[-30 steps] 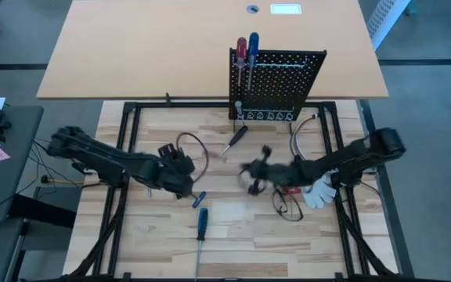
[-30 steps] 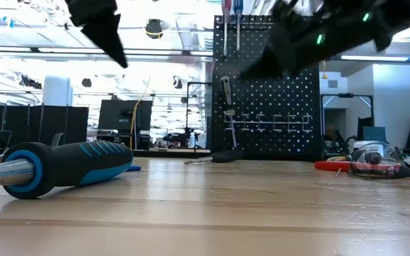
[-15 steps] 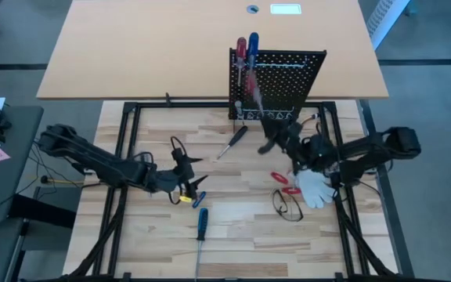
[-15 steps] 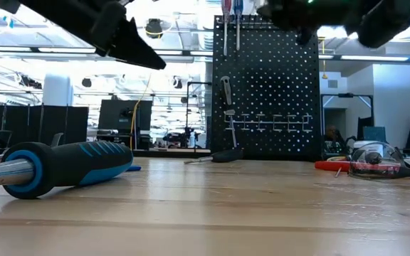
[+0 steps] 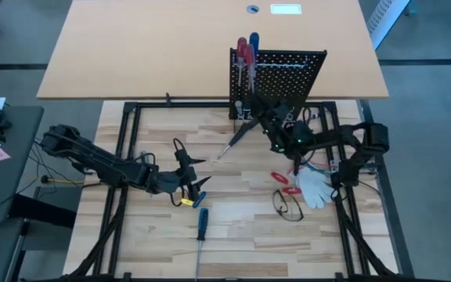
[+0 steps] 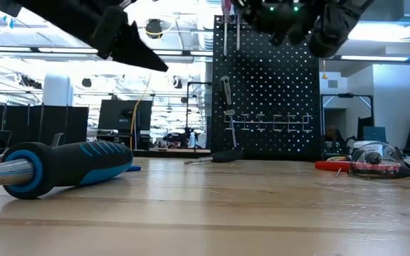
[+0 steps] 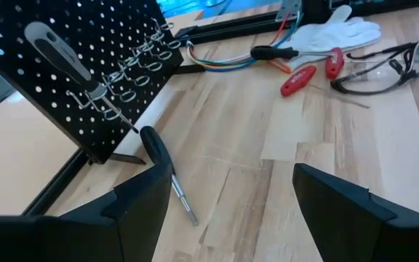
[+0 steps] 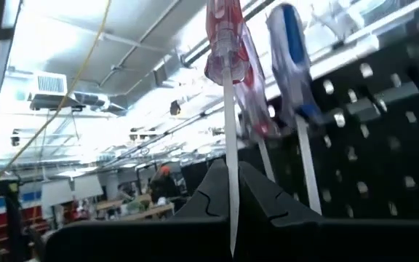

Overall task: Hang tools onto peg board
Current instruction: Hang the red screwdriver on the pegboard

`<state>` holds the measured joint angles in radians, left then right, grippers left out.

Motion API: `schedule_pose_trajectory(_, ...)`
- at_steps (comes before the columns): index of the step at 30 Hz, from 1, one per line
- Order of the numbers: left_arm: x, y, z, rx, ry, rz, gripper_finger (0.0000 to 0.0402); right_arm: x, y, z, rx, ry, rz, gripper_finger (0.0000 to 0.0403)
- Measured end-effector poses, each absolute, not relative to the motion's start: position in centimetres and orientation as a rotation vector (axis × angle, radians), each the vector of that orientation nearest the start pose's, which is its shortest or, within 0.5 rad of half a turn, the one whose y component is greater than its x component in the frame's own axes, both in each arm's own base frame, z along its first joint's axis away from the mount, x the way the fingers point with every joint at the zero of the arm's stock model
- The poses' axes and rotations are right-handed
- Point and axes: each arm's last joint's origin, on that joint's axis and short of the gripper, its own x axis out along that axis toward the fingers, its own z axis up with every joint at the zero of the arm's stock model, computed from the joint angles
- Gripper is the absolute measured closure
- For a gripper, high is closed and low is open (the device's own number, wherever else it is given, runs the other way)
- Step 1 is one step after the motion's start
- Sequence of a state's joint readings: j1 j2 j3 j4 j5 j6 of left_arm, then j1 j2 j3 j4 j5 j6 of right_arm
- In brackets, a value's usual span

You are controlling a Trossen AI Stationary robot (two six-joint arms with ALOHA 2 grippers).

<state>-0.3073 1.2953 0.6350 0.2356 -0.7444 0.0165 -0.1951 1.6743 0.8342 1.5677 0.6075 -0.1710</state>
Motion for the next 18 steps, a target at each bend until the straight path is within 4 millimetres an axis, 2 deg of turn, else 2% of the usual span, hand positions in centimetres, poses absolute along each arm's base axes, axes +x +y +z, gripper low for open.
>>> schedule_pose_trajectory(3,25.3,-6.0,21.6,0.229,0.389,0.428,0.0119,31.6,-7.9,29.2,-0.062,-0.660,-0.849,0.0393)
schedule_pose_trajectory(9,25.1,-6.4,21.4,0.225,0.402,0.413,0.0118,29.9,-7.7,31.0,-0.151,-0.667,-0.900,0.0393)
schedule_pose_trajectory(15,25.0,-6.8,21.4,0.222,0.400,0.400,0.0118,27.5,-8.4,30.6,-0.094,-0.698,-0.897,0.0393)
schedule_pose_trajectory(18,25.0,-6.8,21.5,0.224,0.397,0.400,0.0118,27.5,-9.0,29.9,-0.066,-0.699,-0.876,0.0393)
